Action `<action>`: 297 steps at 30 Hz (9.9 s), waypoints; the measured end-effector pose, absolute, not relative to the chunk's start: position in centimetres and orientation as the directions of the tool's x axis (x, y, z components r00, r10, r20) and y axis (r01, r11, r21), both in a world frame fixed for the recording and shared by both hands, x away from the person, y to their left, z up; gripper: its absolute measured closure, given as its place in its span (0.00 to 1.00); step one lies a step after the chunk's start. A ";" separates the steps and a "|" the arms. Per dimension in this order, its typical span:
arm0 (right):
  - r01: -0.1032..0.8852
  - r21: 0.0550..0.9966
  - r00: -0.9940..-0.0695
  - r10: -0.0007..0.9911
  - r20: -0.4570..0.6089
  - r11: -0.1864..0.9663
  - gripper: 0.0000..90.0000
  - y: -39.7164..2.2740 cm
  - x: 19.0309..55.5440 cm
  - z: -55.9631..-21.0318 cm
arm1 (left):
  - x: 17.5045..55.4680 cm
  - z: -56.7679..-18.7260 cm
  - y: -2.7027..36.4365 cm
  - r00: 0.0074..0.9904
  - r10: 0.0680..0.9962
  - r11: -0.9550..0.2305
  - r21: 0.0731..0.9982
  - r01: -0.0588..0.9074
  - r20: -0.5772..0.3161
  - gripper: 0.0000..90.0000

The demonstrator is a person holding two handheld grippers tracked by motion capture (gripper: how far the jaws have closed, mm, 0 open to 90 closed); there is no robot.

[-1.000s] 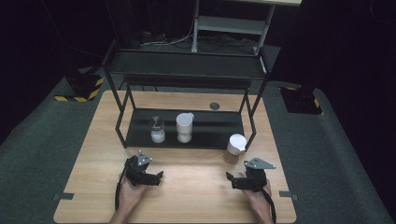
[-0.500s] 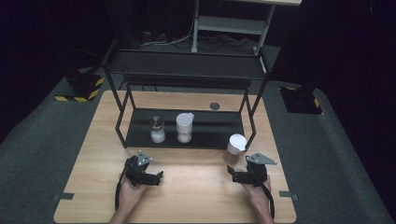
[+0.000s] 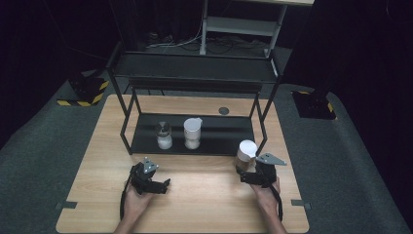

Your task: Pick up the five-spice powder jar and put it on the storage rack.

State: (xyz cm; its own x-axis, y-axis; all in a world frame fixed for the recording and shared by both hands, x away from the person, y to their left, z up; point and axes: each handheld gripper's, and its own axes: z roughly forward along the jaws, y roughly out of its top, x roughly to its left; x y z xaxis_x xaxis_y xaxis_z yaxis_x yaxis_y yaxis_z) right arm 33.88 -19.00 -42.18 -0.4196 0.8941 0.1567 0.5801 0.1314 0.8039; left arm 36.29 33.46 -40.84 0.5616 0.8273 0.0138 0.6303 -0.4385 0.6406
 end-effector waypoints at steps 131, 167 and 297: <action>0.497 0.853 -0.460 0.881 0.107 0.156 0.33 -17.7 34.4 -40.9 | 36.3 -40.8 33.5 0.560 0.828 -0.436 0.641 0.631 0.013 0.01; 0.484 0.858 -0.506 0.855 0.114 0.172 0.33 -17.3 35.0 -39.7 | 36.3 -40.8 33.5 0.560 0.828 -0.436 0.641 0.632 0.012 0.01; 0.543 0.823 -0.447 0.887 0.115 0.167 0.34 -10.0 45.5 -39.0 | 36.3 -40.8 33.5 0.560 0.829 -0.436 0.642 0.631 0.013 0.01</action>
State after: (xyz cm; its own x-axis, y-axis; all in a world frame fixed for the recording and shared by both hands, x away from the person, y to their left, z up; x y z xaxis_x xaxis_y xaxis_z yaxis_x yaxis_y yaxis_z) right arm 45.54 -10.05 -39.04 -0.4473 0.8869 0.1154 0.5428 0.1667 0.8232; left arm 36.25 33.47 -40.85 0.5598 0.8285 0.0132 0.6306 -0.4363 0.6419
